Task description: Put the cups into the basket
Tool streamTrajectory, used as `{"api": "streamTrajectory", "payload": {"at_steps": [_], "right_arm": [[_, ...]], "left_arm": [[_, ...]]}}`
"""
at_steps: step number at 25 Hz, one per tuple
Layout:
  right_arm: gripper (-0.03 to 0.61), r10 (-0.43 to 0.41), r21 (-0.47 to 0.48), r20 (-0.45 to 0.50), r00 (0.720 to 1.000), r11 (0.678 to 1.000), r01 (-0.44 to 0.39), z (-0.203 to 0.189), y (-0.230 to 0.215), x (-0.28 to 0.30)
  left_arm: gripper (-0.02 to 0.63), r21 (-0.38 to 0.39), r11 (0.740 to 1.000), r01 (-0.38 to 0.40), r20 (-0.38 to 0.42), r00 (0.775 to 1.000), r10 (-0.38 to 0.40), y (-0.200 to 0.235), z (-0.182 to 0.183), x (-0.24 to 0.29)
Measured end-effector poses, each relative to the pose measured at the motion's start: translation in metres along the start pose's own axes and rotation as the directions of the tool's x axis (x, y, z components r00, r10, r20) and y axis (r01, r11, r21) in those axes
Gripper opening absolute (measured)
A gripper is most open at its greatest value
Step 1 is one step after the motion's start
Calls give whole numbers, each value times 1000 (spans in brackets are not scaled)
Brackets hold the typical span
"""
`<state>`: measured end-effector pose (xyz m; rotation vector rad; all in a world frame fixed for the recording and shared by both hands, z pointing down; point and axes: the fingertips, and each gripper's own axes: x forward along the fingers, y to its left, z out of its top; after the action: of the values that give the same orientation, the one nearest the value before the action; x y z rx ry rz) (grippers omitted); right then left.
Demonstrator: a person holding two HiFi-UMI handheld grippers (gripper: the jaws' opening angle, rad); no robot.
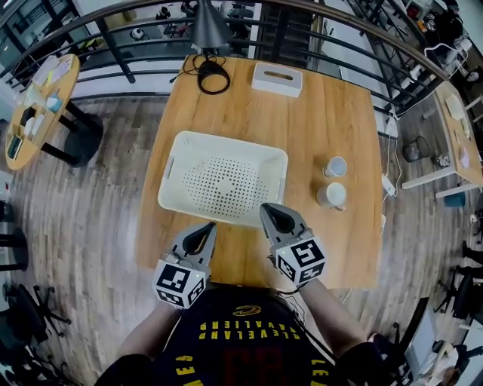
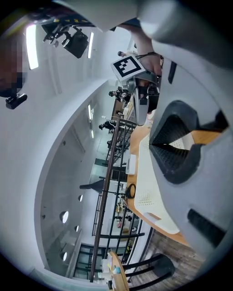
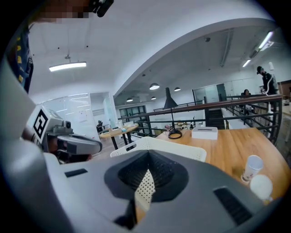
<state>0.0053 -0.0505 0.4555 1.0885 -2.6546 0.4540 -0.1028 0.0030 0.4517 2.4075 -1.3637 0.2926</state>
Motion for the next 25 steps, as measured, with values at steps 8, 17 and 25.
{"api": "streamTrajectory", "payload": {"at_steps": [8,17,25], "right_arm": [[13,-59,20,90,994,998,58,2,-22,-69],[12,-78,20,141,987,997,76,-3,-35,-129],[12,-114,43,127,985,993,109,-20,-47,-154]], "left_arm": [[11,42,998,48,22,999,-49,-67,15,20],[11,66,994,84,41,995,-87,-131,15,39],[11,104,985,139,-4,990,-139,-166,4,43]]}}
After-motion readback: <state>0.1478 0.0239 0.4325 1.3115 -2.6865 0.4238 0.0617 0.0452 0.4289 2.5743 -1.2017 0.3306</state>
